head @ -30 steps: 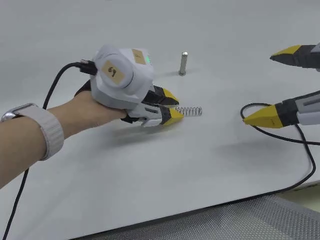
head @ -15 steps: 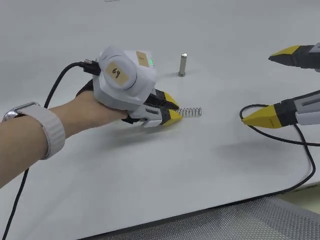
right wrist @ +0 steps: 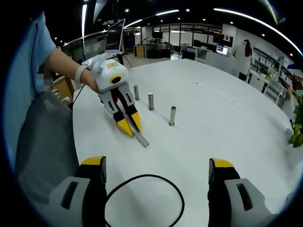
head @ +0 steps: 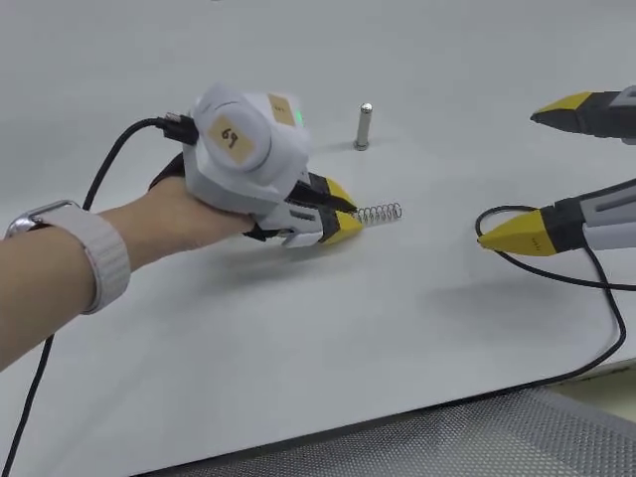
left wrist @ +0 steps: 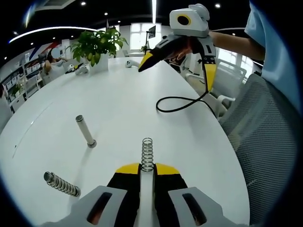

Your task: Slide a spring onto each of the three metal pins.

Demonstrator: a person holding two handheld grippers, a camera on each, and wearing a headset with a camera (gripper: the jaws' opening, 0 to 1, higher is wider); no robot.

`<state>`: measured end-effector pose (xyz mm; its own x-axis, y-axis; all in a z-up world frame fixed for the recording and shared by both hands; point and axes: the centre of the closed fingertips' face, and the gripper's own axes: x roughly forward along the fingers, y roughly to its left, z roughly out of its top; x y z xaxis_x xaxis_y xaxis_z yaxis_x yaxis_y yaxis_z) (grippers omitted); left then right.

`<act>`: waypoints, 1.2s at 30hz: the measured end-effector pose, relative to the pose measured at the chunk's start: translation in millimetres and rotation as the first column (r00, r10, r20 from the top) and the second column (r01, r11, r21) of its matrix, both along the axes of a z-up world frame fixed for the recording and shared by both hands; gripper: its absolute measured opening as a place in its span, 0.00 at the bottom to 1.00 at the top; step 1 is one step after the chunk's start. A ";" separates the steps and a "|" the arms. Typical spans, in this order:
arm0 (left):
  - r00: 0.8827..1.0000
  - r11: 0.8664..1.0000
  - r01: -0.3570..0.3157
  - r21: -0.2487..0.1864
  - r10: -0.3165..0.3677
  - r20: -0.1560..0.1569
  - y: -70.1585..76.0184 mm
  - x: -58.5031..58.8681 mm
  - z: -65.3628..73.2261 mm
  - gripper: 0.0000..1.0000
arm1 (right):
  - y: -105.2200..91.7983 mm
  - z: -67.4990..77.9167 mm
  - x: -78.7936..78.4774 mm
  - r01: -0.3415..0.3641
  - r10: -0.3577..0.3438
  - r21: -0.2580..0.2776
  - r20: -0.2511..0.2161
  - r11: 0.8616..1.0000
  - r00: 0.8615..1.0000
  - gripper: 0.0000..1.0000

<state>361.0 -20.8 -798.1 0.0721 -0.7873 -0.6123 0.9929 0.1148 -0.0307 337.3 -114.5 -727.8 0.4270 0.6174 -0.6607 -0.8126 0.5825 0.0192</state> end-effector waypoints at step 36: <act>0.999 0.993 -0.036 -0.110 0.039 0.027 20.9 -15.2 40.0 0.02 | 18.8 10.0 -2.7 -0.052 0.052 -0.015 0.011 0.999 0.999 0.87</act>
